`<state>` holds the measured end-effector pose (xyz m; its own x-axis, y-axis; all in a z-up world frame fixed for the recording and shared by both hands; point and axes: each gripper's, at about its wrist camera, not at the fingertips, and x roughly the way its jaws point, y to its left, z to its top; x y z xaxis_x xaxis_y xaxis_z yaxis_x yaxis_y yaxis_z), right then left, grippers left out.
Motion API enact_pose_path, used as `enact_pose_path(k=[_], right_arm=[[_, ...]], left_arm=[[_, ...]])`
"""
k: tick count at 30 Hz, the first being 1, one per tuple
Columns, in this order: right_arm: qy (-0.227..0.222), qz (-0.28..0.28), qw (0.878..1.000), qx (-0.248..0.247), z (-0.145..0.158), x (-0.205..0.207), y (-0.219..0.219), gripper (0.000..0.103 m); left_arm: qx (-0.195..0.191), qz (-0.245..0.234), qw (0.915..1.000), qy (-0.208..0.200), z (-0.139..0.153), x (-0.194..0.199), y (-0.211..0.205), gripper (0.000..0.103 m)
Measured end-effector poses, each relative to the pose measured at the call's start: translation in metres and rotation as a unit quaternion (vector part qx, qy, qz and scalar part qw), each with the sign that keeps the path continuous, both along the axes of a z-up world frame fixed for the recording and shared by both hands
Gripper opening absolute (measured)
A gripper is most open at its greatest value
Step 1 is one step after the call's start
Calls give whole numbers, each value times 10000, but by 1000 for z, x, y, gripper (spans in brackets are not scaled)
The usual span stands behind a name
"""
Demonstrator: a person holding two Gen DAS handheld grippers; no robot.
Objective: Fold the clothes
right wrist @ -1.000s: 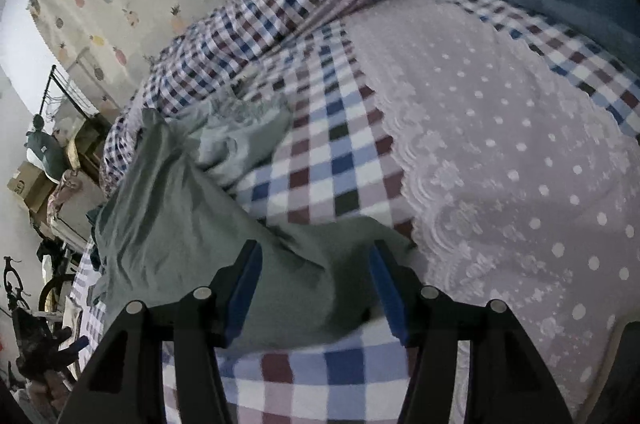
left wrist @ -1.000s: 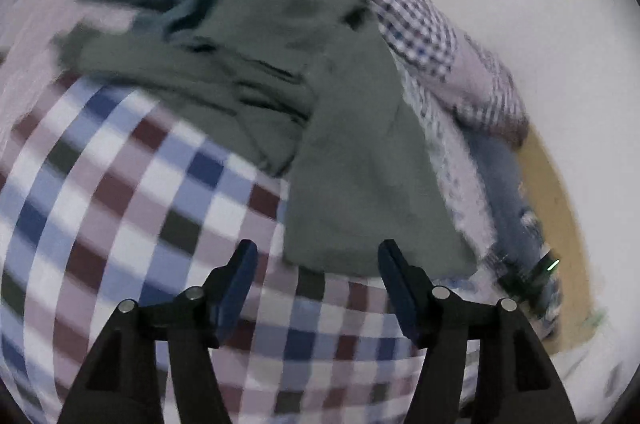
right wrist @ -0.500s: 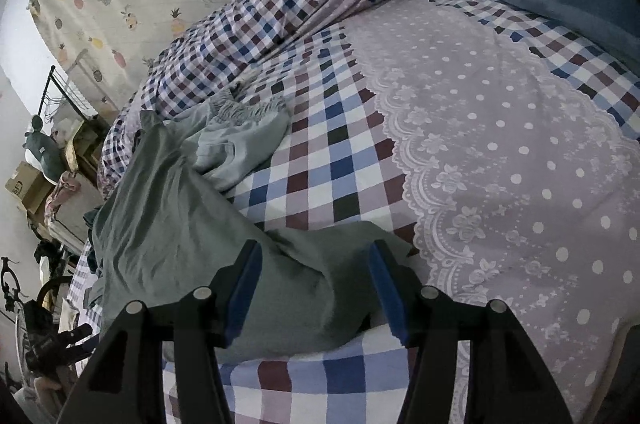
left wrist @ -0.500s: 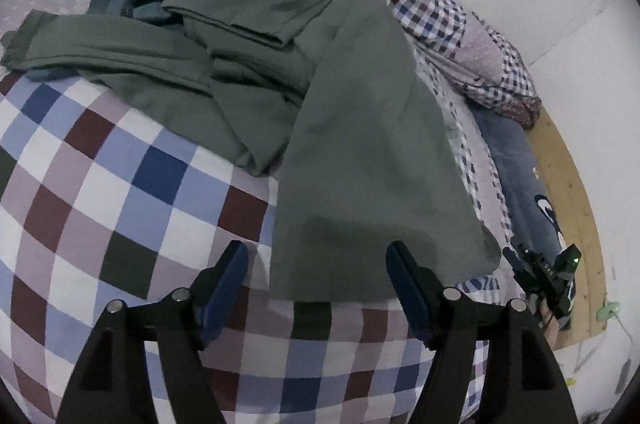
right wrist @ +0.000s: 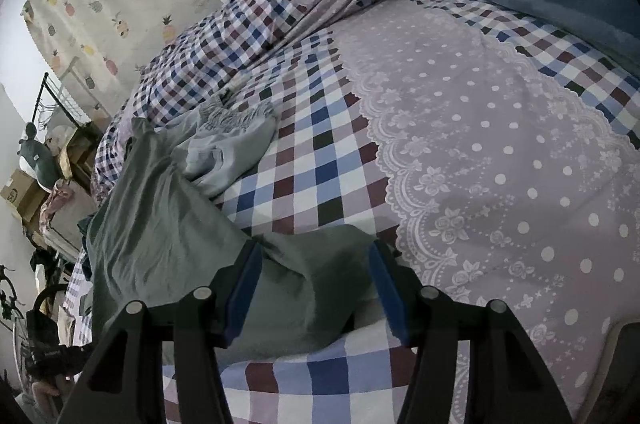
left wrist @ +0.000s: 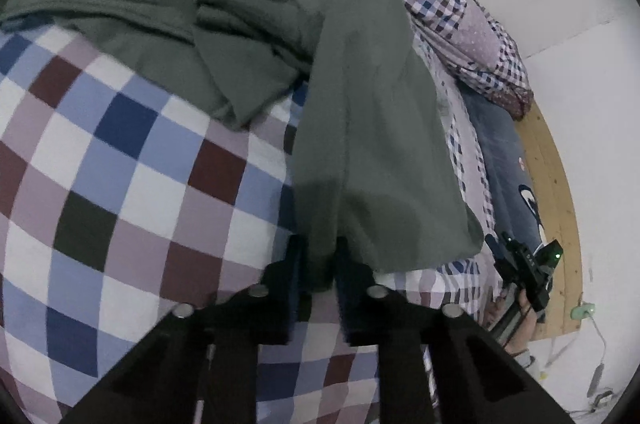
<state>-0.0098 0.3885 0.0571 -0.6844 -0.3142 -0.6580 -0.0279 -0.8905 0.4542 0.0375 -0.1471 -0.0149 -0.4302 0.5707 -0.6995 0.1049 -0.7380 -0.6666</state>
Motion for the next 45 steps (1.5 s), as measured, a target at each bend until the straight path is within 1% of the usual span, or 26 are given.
enact_pose_path(k=[1,2,4,5,7,9,11,14,17,19,21,24,26,30,32,34,36,38,40,41,43,44,45], right_arm=[[5,-14,10000,6,0,0,1,60],[11,-28,10000,13,1,0,1,60],[21,-168,9999,-23,1,1,8,60],[19,-255,9996,-78,1,2,13,60],[16,-428,9989,-189,0,3,23,60],[-55,-599,9973,-425,-4,4,34,60],[-167,-637,9959,-620,-9,2,39,60],[-348,-402,9969,-587,-15,-5,32,60],[-483,103,9976,-485,-19,-10,12,60],[-562,515,9961,-442,-20,-11,-4,60],[-642,935,9926,-445,-21,-11,-19,60],[-759,1441,9853,-518,-24,-8,-35,60],[-753,1594,9831,-501,-25,-3,-37,60],[-709,1675,9811,-662,-24,6,-24,60],[-629,1841,9780,-749,-21,12,-22,60],[-571,2134,9723,-764,-19,17,-28,60],[-546,2519,9635,-726,-19,22,-45,60],[-481,3046,9482,-767,-16,29,-69,59],[-103,3480,9301,-1168,-2,38,-85,59],[160,3577,9216,-1496,8,42,-88,59],[499,3439,9168,-1969,21,44,-83,59],[585,3167,9235,-2084,24,42,-77,59],[573,2931,9300,-2142,22,39,-72,59]], left_arm=[[8,6,10000,-4,0,1,-1,6],[15,13,10000,5,0,1,-1,5],[4,85,9998,157,6,4,-5,5],[2,155,9995,264,10,6,-9,4],[143,422,9974,571,22,13,-23,4],[318,692,9933,869,34,19,-38,4],[384,943,9887,1105,44,23,-53,3],[487,1422,9797,1330,54,31,-80,3],[550,1892,9711,1349,56,36,-104,1],[522,2062,9683,1312,55,38,-115,1],[515,2124,9668,1320,55,39,-121,1],[452,2080,9681,1322,54,38,-126,1],[450,2082,9681,1323,54,38,-127,1],[513,2082,9673,1352,56,39,-130,1],[530,2100,9666,1373,57,41,-131,1],[610,2145,9645,1416,59,44,-135,1],[743,2224,9589,1598,65,50,-139,1],[903,2318,9503,1874,73,57,-143,1],[1014,2444,9359,2325,87,70,-148,1],[1006,2514,9280,2560,96,76,-151,1],[944,2633,9223,2667,101,82,-156,1],[887,2721,9226,2585,99,82,-160,1],[823,2803,9241,2463,95,82,-163,1]])
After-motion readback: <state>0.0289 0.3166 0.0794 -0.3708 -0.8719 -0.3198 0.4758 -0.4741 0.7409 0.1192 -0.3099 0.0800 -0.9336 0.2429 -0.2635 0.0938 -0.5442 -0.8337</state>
